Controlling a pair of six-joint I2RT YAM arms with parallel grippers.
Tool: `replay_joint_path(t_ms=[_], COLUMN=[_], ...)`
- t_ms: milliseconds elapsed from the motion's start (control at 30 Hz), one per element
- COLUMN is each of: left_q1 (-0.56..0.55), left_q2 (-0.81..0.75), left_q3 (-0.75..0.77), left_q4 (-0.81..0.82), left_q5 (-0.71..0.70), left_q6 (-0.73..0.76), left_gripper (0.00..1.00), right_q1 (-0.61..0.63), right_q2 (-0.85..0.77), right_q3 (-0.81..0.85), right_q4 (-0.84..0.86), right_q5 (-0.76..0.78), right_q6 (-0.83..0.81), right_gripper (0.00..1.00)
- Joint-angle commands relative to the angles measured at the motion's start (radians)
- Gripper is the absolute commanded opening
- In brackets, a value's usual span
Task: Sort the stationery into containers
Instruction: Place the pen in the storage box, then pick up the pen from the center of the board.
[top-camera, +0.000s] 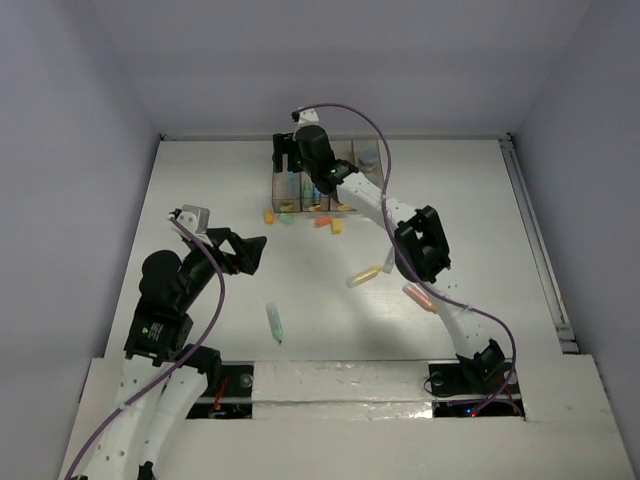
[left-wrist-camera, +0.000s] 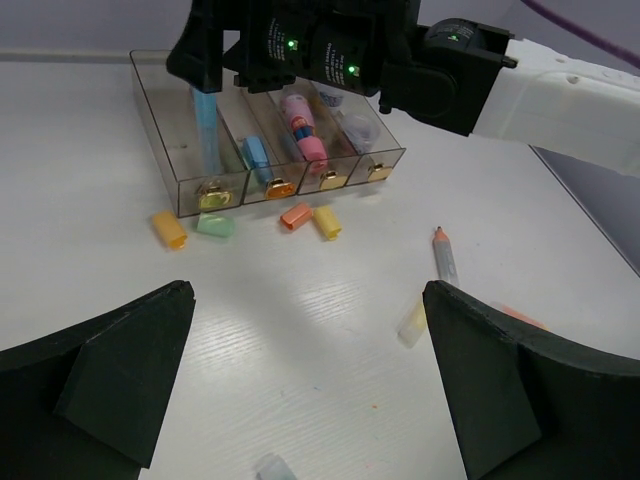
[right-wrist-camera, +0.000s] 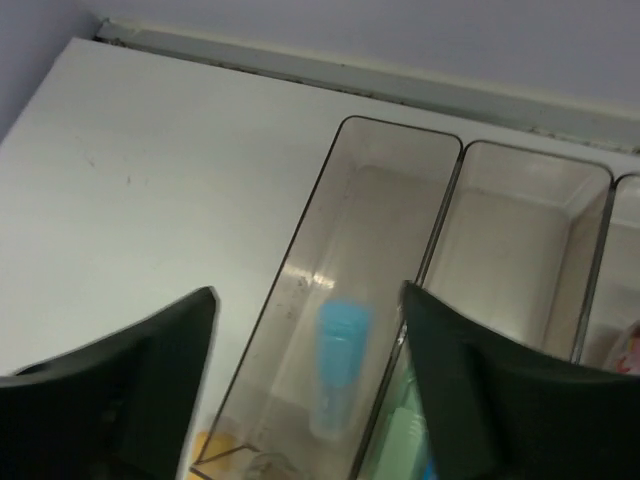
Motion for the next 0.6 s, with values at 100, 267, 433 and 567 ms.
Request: replay_joint_path(t_ms=[100,267,433,567], left_q1=[0.003,0.013,0.013,0.023], left_q2=[0.015,0.009,0.004,-0.008], left_q3=[0.043,0.043,0.043,0.039], left_q4=[0.029,0.027,0.035,0.04], left_q5=[-0.011,-0.019,0.002,0.028], left_q6=[0.0,0.0,-0.001,-0.001], left_gripper=[0.99,0.96,0.9,0.77], right_q1=[-0.001,-0.001,0.008,0.008], right_q2=[-0.093,-0.383,-0.692,-0.93], right_q3=[0.066,-0.314,-0.812,-1.115], right_q4=[0.002,0.062,0.189,0.165], right_q5=[-0.045,-0.105,-0.131,0.037], right_q6=[-0.044,-0.019,0.064,0.127], right_gripper=[0.96,0.82,0.06,0.0])
